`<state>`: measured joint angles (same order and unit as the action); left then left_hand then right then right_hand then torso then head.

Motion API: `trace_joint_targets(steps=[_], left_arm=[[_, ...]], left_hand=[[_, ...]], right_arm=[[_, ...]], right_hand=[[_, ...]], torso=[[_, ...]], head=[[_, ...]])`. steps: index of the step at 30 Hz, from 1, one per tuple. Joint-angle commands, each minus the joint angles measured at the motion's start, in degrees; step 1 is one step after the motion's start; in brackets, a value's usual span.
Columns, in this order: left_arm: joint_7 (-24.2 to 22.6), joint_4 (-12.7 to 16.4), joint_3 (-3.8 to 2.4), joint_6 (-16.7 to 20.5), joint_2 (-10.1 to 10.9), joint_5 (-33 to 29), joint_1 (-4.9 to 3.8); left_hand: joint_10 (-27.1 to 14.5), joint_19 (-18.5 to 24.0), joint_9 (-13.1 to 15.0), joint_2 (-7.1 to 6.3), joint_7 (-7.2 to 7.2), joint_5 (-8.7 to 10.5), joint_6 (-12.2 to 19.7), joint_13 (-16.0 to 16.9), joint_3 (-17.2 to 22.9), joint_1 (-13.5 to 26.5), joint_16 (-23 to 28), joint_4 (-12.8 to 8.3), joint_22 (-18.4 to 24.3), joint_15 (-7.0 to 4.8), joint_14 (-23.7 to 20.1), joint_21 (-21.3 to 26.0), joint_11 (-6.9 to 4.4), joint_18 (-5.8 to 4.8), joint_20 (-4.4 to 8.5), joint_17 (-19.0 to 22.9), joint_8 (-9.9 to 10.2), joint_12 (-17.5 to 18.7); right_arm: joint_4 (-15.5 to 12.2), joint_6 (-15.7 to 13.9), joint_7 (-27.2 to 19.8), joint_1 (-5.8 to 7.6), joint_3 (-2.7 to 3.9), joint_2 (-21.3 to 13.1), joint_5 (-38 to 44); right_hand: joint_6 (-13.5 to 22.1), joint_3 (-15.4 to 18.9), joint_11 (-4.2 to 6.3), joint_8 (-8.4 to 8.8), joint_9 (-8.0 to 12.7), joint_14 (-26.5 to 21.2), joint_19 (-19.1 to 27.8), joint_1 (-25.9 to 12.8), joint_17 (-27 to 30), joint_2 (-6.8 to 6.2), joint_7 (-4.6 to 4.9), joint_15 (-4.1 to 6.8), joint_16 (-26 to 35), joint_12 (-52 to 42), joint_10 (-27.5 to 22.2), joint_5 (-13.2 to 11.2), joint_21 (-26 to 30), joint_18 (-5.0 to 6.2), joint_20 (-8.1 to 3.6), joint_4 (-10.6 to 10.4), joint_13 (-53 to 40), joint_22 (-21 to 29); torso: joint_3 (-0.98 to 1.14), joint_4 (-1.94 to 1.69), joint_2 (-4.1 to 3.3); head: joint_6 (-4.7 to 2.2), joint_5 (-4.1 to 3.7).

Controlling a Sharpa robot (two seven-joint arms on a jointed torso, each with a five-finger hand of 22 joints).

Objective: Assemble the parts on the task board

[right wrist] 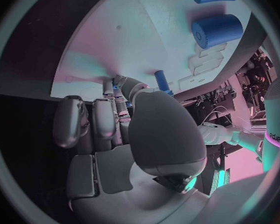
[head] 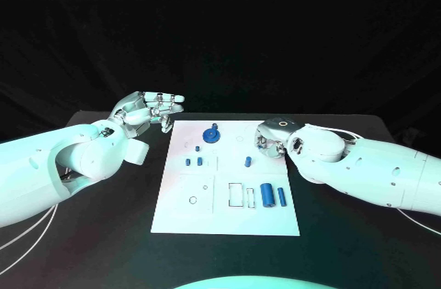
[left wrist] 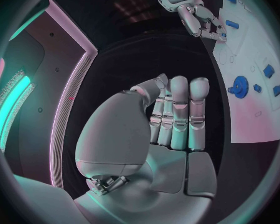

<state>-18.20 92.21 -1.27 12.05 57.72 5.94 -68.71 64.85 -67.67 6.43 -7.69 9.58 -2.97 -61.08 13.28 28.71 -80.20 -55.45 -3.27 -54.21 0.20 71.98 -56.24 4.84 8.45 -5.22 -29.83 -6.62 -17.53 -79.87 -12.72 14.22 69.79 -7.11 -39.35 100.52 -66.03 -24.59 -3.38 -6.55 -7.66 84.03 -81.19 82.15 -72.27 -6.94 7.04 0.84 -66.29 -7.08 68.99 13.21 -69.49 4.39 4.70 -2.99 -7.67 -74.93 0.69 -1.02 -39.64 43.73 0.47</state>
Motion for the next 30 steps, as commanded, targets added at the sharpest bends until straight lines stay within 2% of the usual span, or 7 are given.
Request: trace_joint_targets(steps=[1,10,17,22,28,30], left_arm=[[-0.23,-0.12,-0.02,-1.19,-0.12,0.21,-0.06],[0.04,-0.54,-0.02,-1.38,-0.2,0.21,-0.06],[0.12,-0.87,-0.02,-1.45,-0.25,0.21,-0.06],[0.16,-0.98,-0.02,-1.47,-0.26,0.21,-0.06],[0.17,-1.33,-0.01,-1.47,-0.51,0.21,-0.06],[0.15,-1.5,-0.01,-1.54,-0.73,0.21,-0.06]], left_hand=[[-0.35,0.38,-0.09,0.65,-0.09,-0.36,0.39,0.07,-0.08,0.04,0.26,-0.19,0.05,0.0,-0.38,0.29,-0.01,0.43,0.01,0.05,-0.21,-0.24],[-0.47,0.47,-0.1,0.72,-0.05,-0.37,0.47,0.1,-0.08,0.04,0.37,-0.23,0.21,0.03,-0.5,0.47,0.03,0.47,-0.01,0.25,-0.22,-0.34],[-0.47,0.47,-0.1,0.72,-0.05,-0.37,0.47,0.1,-0.08,0.04,0.37,-0.23,0.21,0.03,-0.5,0.47,0.03,0.47,-0.01,0.25,-0.22,-0.34],[-0.47,0.47,-0.1,0.72,-0.05,-0.37,0.47,0.1,-0.08,0.04,0.37,-0.23,0.21,0.03,-0.5,0.47,0.03,0.47,-0.01,0.25,-0.22,-0.34],[-0.47,0.47,-0.1,0.72,-0.05,-0.37,0.47,0.1,-0.08,0.04,0.37,-0.23,0.21,0.03,-0.5,0.47,0.03,0.47,-0.01,0.25,-0.22,-0.34],[-0.47,0.47,-0.1,0.72,-0.05,-0.37,0.47,0.1,-0.08,0.04,0.37,-0.23,0.21,0.03,-0.5,0.47,0.03,0.47,-0.01,0.25,-0.22,-0.34]], right_arm=[[-0.79,-3.7,-1.39,-0.33,-0.2,-0.24,-0.07],[-2.69,-7.17,-2.38,0.24,0.11,-1.82,-1.03],[-4.96,-7.67,-2.75,0.8,0.3,-3.43,-2.09],[-8.29,-7.76,-2.77,1.26,0.5,-5.3,-2.81],[-14.32,-8.21,-3.11,1.62,0.84,-6.77,-3.99],[-15.85,-8.27,-3.38,1.62,0.89,-6.41,-4.52]], right_hand=[[-0.5,-0.09,-0.08,-0.25,-0.11,3.58,-0.56,-0.55,-0.15,-0.02,0.08,0.37,-0.35,-0.19,0.4,0.32,-0.44,-0.44,0.02,0.37,-0.2,-4.73],[-0.63,-0.09,-0.04,-0.28,-0.19,3.61,-0.76,-0.81,-0.32,-0.04,0.01,0.38,-0.69,-0.08,0.56,0.21,-1.0,-0.54,0.03,0.4,-0.2,-5.1],[-0.69,-0.09,-0.02,-0.3,-0.22,3.6,-0.81,-0.88,-0.31,-0.05,-0.02,0.39,-0.71,-0.05,0.63,0.17,-1.13,-0.56,0.03,0.42,-0.2,-5.19],[-0.74,-0.08,0.0,-0.31,-0.25,3.6,-0.84,-0.95,-0.36,-0.06,-0.05,0.4,-0.81,-0.02,0.7,0.14,-1.24,-0.57,0.03,0.44,-0.2,-5.27],[-0.78,-0.07,0.01,-0.32,-0.27,3.61,-0.98,-1.0,-0.48,-0.08,-0.06,0.4,-1.0,0.0,0.75,0.13,-1.6,-0.64,0.02,0.45,-0.21,-5.47],[-0.79,-0.07,0.02,-0.33,-0.28,3.62,-1.06,-1.01,-0.53,-0.09,-0.06,0.41,-1.07,0.01,0.76,0.14,-1.8,-0.68,0.02,0.46,-0.21,-5.58]], torso=[[0.06,0.09,0.0],[0.05,0.08,-0.01],[0.04,0.08,-0.04],[0.01,0.07,-0.04],[-0.01,0.16,0.02],[-0.02,0.05,0.04]], head=[[-0.09,0.03],[-0.28,0.04],[-0.39,0.01],[-0.35,0.21],[-0.4,1.33],[-0.42,1.71]])
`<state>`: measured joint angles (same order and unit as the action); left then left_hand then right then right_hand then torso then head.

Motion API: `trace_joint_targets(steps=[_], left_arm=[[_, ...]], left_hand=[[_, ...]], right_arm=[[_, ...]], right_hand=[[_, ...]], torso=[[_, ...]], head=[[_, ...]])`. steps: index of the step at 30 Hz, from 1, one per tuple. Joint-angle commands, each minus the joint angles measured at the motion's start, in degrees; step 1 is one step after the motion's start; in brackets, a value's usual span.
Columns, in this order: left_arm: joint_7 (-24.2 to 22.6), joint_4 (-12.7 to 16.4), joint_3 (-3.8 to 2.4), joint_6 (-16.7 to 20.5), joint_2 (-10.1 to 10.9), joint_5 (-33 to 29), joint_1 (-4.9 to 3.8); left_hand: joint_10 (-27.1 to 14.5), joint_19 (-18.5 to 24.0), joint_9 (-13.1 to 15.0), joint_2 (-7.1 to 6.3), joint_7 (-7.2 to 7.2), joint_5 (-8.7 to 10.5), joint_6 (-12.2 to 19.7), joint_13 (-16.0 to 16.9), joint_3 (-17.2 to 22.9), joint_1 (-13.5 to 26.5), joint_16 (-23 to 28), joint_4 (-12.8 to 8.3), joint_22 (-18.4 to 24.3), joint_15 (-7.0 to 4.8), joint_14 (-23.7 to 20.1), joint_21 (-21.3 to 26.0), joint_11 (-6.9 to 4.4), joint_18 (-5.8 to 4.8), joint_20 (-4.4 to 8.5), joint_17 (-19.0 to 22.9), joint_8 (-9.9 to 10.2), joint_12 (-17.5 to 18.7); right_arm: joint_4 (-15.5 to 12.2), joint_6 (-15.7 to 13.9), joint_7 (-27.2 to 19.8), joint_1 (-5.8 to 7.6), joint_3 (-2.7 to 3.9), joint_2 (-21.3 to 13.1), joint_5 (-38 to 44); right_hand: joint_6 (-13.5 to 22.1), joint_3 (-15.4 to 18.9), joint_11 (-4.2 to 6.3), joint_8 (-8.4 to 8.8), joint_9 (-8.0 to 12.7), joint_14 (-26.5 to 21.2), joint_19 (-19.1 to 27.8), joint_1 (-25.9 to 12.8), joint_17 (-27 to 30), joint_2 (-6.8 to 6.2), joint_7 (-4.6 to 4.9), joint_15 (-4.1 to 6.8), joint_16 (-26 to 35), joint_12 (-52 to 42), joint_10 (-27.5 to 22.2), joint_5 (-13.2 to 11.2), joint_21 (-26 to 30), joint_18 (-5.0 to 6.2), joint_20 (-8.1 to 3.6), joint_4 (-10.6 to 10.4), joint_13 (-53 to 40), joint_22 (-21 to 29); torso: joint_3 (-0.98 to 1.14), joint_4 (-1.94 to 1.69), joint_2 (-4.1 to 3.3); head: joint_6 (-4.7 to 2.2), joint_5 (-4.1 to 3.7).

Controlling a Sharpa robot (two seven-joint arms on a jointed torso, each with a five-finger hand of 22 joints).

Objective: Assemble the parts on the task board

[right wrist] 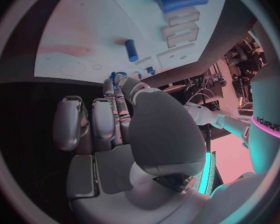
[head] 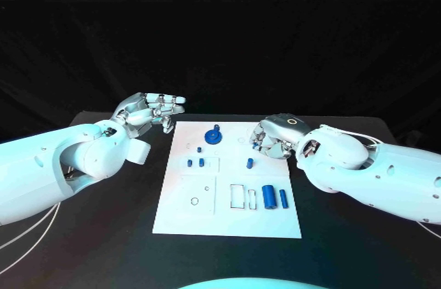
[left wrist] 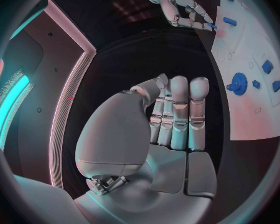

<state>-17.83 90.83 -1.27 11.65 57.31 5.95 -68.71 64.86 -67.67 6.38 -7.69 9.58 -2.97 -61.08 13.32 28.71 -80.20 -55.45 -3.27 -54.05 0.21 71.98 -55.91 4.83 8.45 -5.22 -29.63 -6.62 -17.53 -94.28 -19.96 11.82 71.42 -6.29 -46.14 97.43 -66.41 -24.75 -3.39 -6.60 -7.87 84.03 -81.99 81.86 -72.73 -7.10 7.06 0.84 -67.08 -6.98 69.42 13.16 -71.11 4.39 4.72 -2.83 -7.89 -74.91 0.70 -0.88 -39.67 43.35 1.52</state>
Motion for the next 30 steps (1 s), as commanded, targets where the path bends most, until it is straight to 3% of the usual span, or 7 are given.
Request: trace_joint_targets(steps=[1,4,6,8,13,20,30], left_arm=[[-0.24,-0.17,-0.02,-1.16,-0.4,0.2,-0.05],[-0.3,-0.37,0.0,-1.2,-0.72,0.2,-0.05],[-0.32,-0.49,0.03,-1.23,-0.98,0.2,-0.05],[-0.36,-0.55,0.05,-1.27,-1.24,0.2,-0.05],[-0.41,-0.53,0.1,-1.34,-1.84,0.2,-0.05],[-0.47,-0.51,0.13,-1.49,-2.51,0.2,-0.05],[-0.52,-0.41,0.13,-1.67,-2.75,0.2,-0.05]], left_hand=[[-0.48,0.47,-0.05,0.72,-0.04,-0.37,0.47,0.06,-0.08,0.04,0.37,-0.23,0.05,0.02,-0.49,0.15,0.04,0.47,-0.01,0.05,-0.22,-0.34],[-0.48,0.47,-0.05,0.72,-0.04,-0.37,0.47,0.06,-0.08,0.04,0.37,-0.23,0.05,0.02,-0.49,0.15,0.04,0.47,-0.01,0.05,-0.22,-0.34],[-0.64,0.51,-0.06,0.78,0.0,-0.36,0.57,0.1,-0.11,0.07,0.48,-0.28,0.14,0.06,-0.63,0.27,0.08,0.48,-0.05,0.26,-0.24,-0.48],[-0.64,0.51,-0.06,0.78,0.0,-0.36,0.57,0.1,-0.11,0.07,0.48,-0.28,0.14,0.06,-0.63,0.27,0.08,0.48,-0.05,0.26,-0.24,-0.48],[-0.67,0.48,-0.06,0.8,0.01,-0.35,0.57,0.11,-0.13,0.11,0.55,-0.27,0.11,0.07,-0.68,0.25,0.09,0.47,-0.06,0.39,-0.26,-0.53],[-0.67,0.48,-0.06,0.8,0.01,-0.35,0.57,0.11,-0.13,0.11,0.55,-0.27,0.11,0.07,-0.68,0.25,0.09,0.47,-0.06,0.39,-0.26,-0.53],[-0.67,0.48,-0.06,0.8,0.01,-0.35,0.57,0.11,-0.13,0.11,0.55,-0.27,0.11,0.07,-0.68,0.25,0.09,0.47,-0.06,0.39,-0.26,-0.53]], right_arm=[[-1.92,-1.02,-1.09,-0.05,0.08,0.66,-1.64],[-3.07,-0.86,-1.46,-0.43,0.1,2.02,-2.1],[-3.49,-0.7,-1.69,-0.93,0.11,3.11,-2.26],[-3.46,-0.48,-1.95,-1.45,0.08,4.36,-2.34],[-2.59,-0.01,-2.55,-3.02,-0.11,7.22,-2.27],[-0.37,0.64,-2.89,-5.79,-0.39,10.93,-1.77],[2.39,1.04,-3.11,-7.64,-0.56,13.3,-1.4]], right_hand=[[-0.41,0.09,0.03,-0.27,-0.06,3.62,-0.26,-0.72,-0.06,0.07,-0.07,0.41,-0.28,-0.09,0.33,0.19,-0.18,-0.68,0.01,0.3,0.02,-5.6],[-0.43,0.07,0.04,-0.27,-0.08,3.63,-0.29,-0.73,-0.14,0.09,-0.07,0.42,-0.41,-0.05,0.37,0.26,-0.28,-0.69,0.0,0.34,0.02,-5.67],[-0.43,0.04,0.04,-0.26,-0.1,3.63,-0.32,-0.73,-0.14,0.1,-0.05,0.43,-0.44,0.0,0.38,0.33,-0.37,-0.71,0.0,0.38,0.03,-5.73],[-0.43,0.04,0.04,-0.26,-0.1,3.63,-0.32,-0.73,-0.14,0.1,-0.05,0.43,-0.44,0.0,0.38,0.33,-0.37,-0.71,0.0,0.38,0.03,-5.73],[-0.35,-0.02,0.01,-0.19,-0.11,3.61,-0.24,-0.75,-0.11,0.13,0.01,0.42,-0.46,0.13,0.36,0.5,-0.23,-0.67,-0.01,0.47,0.05,-5.7],[-0.33,-0.09,-0.01,-0.16,-0.14,3.61,-0.46,-0.76,-0.23,0.24,0.06,0.4,-0.67,0.2,0.42,0.59,-0.78,-0.78,0.0,0.54,0.05,-6.02],[-0.33,-0.06,-0.05,-0.14,-0.18,3.62,-0.61,-0.88,-0.34,0.3,0.1,0.38,-0.89,0.28,0.49,0.44,-1.17,-0.85,0.01,0.58,0.04,-6.26]], torso=[[-0.03,-0.08,0.08],[0.02,-0.06,0.02],[-0.02,-0.23,-0.01],[-0.05,-0.24,0.0],[-0.07,-0.15,-0.01],[-0.08,-0.02,-0.08],[-0.06,-0.11,-0.1]], head=[[0.03,1.11],[0.22,2.7],[0.41,3.25],[0.81,4.65],[1.35,6.27],[1.76,7.43],[2.52,8.5]])
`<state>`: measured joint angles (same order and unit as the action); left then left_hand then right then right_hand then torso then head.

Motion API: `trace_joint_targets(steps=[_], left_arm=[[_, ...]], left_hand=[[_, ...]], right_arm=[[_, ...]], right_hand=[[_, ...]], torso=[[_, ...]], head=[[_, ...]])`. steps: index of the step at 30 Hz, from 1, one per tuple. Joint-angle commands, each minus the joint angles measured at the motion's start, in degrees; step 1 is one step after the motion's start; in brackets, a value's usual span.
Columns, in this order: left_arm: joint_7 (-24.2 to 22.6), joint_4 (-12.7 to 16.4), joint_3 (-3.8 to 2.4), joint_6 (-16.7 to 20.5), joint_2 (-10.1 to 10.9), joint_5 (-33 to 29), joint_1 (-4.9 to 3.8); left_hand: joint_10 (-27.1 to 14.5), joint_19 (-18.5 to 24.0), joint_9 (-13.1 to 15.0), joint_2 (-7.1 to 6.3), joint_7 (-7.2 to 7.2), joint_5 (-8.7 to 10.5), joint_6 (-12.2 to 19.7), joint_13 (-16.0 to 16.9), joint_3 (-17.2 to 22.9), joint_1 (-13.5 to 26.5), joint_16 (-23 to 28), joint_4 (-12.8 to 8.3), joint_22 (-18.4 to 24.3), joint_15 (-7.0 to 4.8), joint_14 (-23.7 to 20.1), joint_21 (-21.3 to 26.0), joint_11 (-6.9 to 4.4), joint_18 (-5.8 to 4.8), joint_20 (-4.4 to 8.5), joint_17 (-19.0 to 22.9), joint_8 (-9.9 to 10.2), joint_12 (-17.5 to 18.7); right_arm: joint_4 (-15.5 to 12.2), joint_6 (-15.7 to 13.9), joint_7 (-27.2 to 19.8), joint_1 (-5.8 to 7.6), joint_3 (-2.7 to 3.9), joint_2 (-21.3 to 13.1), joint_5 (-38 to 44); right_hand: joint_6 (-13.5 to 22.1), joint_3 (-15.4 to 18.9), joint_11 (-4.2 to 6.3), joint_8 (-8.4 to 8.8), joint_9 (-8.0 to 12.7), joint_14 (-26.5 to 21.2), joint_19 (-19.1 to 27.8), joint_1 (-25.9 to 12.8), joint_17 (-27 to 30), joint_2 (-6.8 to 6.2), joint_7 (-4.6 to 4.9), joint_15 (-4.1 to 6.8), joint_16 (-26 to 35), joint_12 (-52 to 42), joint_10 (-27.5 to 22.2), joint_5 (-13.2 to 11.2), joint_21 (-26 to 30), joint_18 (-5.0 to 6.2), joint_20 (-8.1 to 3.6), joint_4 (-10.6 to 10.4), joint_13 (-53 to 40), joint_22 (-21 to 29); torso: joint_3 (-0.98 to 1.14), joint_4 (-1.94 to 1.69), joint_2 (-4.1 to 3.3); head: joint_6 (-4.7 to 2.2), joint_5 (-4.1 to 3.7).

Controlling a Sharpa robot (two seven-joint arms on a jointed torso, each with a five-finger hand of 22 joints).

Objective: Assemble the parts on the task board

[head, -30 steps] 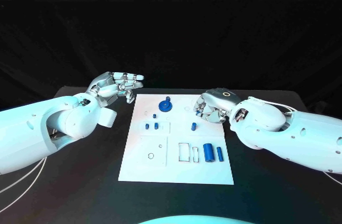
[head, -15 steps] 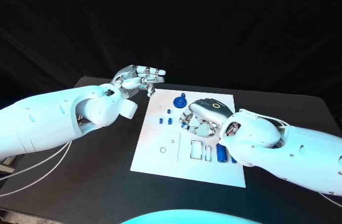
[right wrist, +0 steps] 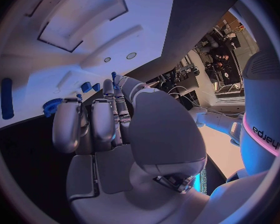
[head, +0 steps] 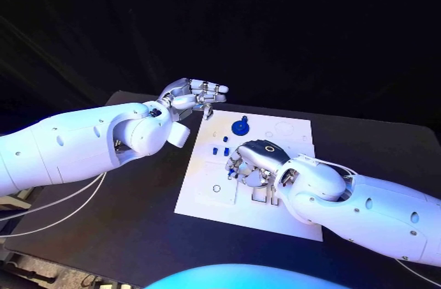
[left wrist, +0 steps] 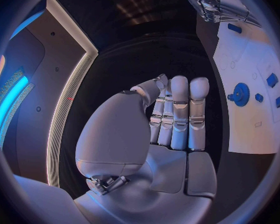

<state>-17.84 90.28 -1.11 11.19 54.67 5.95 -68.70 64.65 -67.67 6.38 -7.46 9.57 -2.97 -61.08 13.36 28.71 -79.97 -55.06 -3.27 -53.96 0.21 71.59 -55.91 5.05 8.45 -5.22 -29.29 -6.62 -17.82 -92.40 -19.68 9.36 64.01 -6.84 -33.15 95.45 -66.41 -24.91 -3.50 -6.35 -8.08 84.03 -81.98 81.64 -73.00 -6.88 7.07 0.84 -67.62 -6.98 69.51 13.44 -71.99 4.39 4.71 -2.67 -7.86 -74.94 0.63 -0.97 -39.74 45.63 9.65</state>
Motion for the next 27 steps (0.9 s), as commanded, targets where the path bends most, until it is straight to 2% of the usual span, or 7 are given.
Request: trace_joint_targets(steps=[1,7,12,27], left_arm=[[-0.51,0.13,-0.02,-1.2,-0.12,0.19,-0.05],[-0.49,0.13,-0.02,-1.21,-0.13,0.19,-0.05],[-0.45,0.14,-0.02,-1.26,-0.15,0.19,-0.05],[-0.33,0.17,-0.02,-1.5,-0.21,0.19,-0.05]], left_hand=[[-0.46,0.48,-0.07,0.57,0.01,-0.35,0.57,0.08,-0.13,-0.12,0.17,-0.27,0.02,0.08,-0.28,0.25,-0.12,0.47,-0.06,0.05,-0.26,-0.24],[-0.53,0.48,-0.06,0.62,0.03,-0.35,0.59,0.11,-0.19,-0.02,0.18,-0.26,0.04,0.1,-0.33,0.29,-0.11,0.47,-0.09,0.11,-0.3,-0.37],[-0.53,0.48,-0.06,0.62,0.03,-0.35,0.59,0.11,-0.19,-0.02,0.18,-0.26,0.04,0.1,-0.33,0.29,-0.11,0.47,-0.09,0.11,-0.3,-0.37],[-0.53,0.48,-0.06,0.62,0.03,-0.35,0.59,0.11,-0.19,-0.02,0.18,-0.26,0.04,0.1,-0.33,0.29,-0.11,0.47,-0.09,0.11,-0.3,-0.37]], right_arm=[[0.71,0.79,-0.66,-0.32,-0.02,0.44,0.58],[2.03,1.09,-0.6,-0.87,-0.1,1.23,0.68],[2.93,1.34,-0.51,-1.08,-0.13,1.61,0.81],[3.9,2.02,-0.56,-1.3,-0.15,2.04,0.87]], right_hand=[[-0.33,0.1,0.05,-0.39,0.02,3.62,-0.63,-0.68,-0.08,0.09,0.08,0.38,-0.39,0.3,0.42,0.11,-0.34,-0.86,0.02,0.42,0.0,-6.27],[-0.31,0.1,0.05,-0.37,0.01,3.62,-0.77,-0.69,-0.13,0.12,0.09,0.37,-0.47,0.34,0.42,0.06,-0.68,-0.93,0.03,0.45,0.0,-6.45],[-0.3,0.1,0.05,-0.37,0.01,3.63,-0.82,-0.69,-0.15,0.12,0.09,0.37,-0.51,0.34,0.41,0.05,-0.79,-0.95,0.03,0.46,0.0,-6.51],[-0.29,0.09,0.04,-0.35,0.0,3.63,-0.86,-0.69,-0.23,0.15,0.1,0.36,-0.63,0.38,0.41,0.03,-0.92,-0.97,0.03,0.49,0.0,-6.59]], torso=[[0.0,-0.02,0.01],[0.09,-0.04,0.01],[0.0,0.01,0.06],[0.0,0.0,0.02]], head=[[0.37,0.49],[0.73,0.88],[0.81,0.93],[1.08,1.17]])
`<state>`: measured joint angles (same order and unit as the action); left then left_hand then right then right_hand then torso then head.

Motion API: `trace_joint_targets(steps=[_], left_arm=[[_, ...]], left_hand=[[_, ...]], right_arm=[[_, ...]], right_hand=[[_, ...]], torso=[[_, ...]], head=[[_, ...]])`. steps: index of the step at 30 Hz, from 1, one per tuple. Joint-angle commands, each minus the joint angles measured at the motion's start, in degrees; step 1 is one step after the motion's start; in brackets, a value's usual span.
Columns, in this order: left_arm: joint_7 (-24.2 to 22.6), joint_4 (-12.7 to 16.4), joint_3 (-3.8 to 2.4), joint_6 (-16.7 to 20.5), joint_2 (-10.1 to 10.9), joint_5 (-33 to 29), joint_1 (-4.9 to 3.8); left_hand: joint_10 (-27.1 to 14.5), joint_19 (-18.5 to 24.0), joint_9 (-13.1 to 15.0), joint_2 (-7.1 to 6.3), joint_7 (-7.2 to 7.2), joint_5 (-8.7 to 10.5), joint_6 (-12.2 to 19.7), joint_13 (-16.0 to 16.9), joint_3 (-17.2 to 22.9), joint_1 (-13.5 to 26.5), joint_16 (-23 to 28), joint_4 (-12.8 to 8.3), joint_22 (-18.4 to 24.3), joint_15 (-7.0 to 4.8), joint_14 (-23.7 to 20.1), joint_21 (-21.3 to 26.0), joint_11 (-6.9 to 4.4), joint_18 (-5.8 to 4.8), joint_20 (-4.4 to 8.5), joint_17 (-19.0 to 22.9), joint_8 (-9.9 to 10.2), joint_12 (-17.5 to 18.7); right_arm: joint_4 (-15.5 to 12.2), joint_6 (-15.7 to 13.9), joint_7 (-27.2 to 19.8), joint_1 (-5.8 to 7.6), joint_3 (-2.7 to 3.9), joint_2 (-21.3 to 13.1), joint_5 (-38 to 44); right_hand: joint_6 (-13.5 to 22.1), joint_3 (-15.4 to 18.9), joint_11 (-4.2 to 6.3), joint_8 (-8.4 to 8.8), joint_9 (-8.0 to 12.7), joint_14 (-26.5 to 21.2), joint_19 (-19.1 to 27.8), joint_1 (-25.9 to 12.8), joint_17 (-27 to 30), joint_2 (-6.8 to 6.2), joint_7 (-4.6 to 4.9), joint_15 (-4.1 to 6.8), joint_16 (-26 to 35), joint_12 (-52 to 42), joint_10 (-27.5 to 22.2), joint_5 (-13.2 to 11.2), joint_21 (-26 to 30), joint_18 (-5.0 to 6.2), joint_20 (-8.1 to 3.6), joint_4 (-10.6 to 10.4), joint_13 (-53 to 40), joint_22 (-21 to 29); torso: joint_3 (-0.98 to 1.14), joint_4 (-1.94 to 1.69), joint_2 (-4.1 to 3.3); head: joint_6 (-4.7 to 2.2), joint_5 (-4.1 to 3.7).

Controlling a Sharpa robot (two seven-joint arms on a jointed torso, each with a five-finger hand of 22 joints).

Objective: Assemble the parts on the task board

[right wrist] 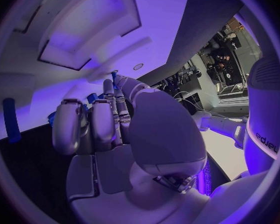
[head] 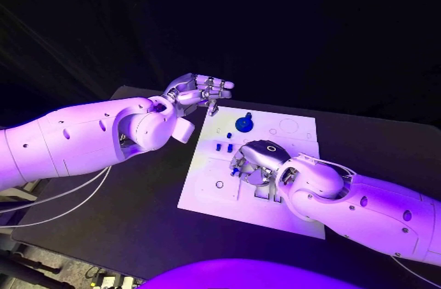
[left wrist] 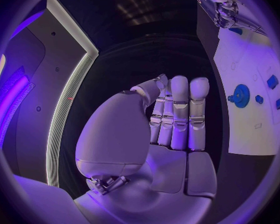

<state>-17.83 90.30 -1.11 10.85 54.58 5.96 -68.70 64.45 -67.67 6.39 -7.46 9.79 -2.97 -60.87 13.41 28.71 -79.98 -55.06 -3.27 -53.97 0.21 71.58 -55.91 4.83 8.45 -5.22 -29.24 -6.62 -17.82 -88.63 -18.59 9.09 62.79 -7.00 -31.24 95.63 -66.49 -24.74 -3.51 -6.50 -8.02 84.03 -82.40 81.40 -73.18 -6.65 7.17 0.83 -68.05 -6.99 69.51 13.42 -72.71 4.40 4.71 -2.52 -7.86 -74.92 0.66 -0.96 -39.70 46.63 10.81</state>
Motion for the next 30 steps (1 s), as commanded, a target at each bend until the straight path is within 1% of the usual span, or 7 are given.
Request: trace_joint_targets(steps=[1,6,8,19,25,29,30], left_arm=[[-0.34,0.15,-0.02,-1.18,-0.13,0.19,-0.05],[-0.31,0.16,-0.02,-1.19,-0.16,0.19,-0.05],[-0.31,0.16,-0.02,-1.18,-0.17,0.19,-0.05],[-0.26,0.21,-0.02,-1.2,-0.19,0.2,-0.06],[-0.2,0.21,-0.02,-1.26,-0.2,0.2,-0.06],[-0.16,0.22,-0.02,-1.33,-0.23,0.2,-0.06],[-0.14,0.22,-0.02,-1.34,-0.24,0.2,-0.06]], left_hand=[[-0.33,0.48,-0.07,0.62,-0.19,-0.35,0.37,0.06,-0.19,-0.02,0.18,-0.26,0.05,0.1,-0.33,0.29,0.11,0.47,-0.09,0.05,-0.3,-0.37],[-0.33,0.48,-0.07,0.62,-0.19,-0.35,0.37,0.06,-0.19,-0.02,0.18,-0.26,0.05,0.1,-0.33,0.29,0.11,0.47,-0.09,0.05,-0.3,-0.37],[-0.33,0.48,-0.07,0.62,-0.19,-0.35,0.37,0.06,-0.19,-0.02,0.18,-0.26,0.05,0.1,-0.33,0.29,0.11,0.47,-0.09,0.05,-0.3,-0.37],[-0.33,0.48,-0.07,0.62,-0.19,-0.35,0.37,0.06,-0.19,-0.02,0.18,-0.26,0.05,0.1,-0.33,0.29,0.11,0.47,-0.09,0.05,-0.3,-0.37],[-0.33,0.48,-0.07,0.62,-0.19,-0.35,0.37,0.06,-0.19,-0.02,0.18,-0.26,0.05,0.1,-0.33,0.29,0.11,0.47,-0.09,0.05,-0.3,-0.37],[-0.49,0.52,-0.07,0.68,-0.18,-0.35,0.47,0.12,-0.23,0.0,0.21,-0.33,0.15,0.12,-0.41,0.42,0.12,0.49,-0.13,0.16,-0.35,-0.59],[-0.49,0.52,-0.07,0.68,-0.18,-0.35,0.47,0.12,-0.23,0.0,0.21,-0.33,0.15,0.12,-0.41,0.42,0.12,0.49,-0.13,0.16,-0.35,-0.59]], right_arm=[[0.16,1.01,-0.31,-0.09,0.0,0.17,0.68],[0.3,1.3,-0.42,-0.2,-0.01,0.42,0.61],[0.38,1.37,-0.45,-0.28,-0.02,0.53,0.56],[1.28,3.01,0.5,-0.55,-0.07,1.21,1.06],[1.55,3.61,0.91,-0.57,-0.1,1.55,1.42],[1.59,3.79,0.87,-0.58,-0.16,1.8,1.55],[1.55,3.75,0.84,-0.58,-0.17,1.84,1.58]], right_hand=[[-0.21,-0.08,0.05,-0.2,-0.06,3.64,-0.45,-0.46,-0.05,-0.08,0.0,0.36,-0.2,0.39,0.41,0.05,-0.2,-0.98,0.03,0.34,0.01,-6.61],[-0.21,-0.08,0.05,-0.2,-0.06,3.64,-0.45,-0.46,-0.05,-0.08,0.0,0.36,-0.2,0.39,0.41,0.05,-0.2,-0.98,0.03,0.34,0.01,-6.61],[-0.21,-0.09,0.05,-0.19,-0.08,3.64,-0.52,-0.47,-0.11,-0.04,0.01,0.36,-0.3,0.41,0.43,0.03,-0.39,-1.01,0.04,0.36,0.0,-6.71],[-0.21,-0.09,0.05,-0.19,-0.08,3.64,-0.52,-0.47,-0.11,-0.04,0.01,0.36,-0.3,0.41,0.43,0.03,-0.39,-1.01,0.04,0.36,0.0,-6.71],[-0.15,-0.06,0.02,-0.15,-0.1,3.63,-0.46,-0.57,-0.05,0.0,0.03,0.34,-0.29,0.51,0.42,-0.03,-0.25,-0.98,0.05,0.39,0.0,-6.68],[0.32,0.11,-0.15,0.16,-0.07,3.56,-0.3,-1.02,-0.01,-0.19,0.19,0.21,-0.37,0.94,0.02,-0.2,0.0,-0.93,0.13,0.39,0.08,-6.65],[0.88,0.19,-0.39,0.51,0.02,3.53,-0.21,-1.42,-0.04,-0.39,0.42,0.02,-0.51,1.44,-0.67,-0.26,0.16,-0.91,0.23,0.28,0.23,-6.63]], torso=[[-0.04,-0.01,0.01],[-0.02,-0.05,-0.02],[-0.02,0.0,0.0],[-0.03,0.02,0.02],[0.0,0.01,0.0],[-0.02,0.04,0.02],[-0.02,0.04,0.02]], head=[[0.16,0.04],[0.3,0.07],[0.4,0.17],[0.39,0.19],[0.42,0.22],[0.43,0.26],[0.43,0.26]])
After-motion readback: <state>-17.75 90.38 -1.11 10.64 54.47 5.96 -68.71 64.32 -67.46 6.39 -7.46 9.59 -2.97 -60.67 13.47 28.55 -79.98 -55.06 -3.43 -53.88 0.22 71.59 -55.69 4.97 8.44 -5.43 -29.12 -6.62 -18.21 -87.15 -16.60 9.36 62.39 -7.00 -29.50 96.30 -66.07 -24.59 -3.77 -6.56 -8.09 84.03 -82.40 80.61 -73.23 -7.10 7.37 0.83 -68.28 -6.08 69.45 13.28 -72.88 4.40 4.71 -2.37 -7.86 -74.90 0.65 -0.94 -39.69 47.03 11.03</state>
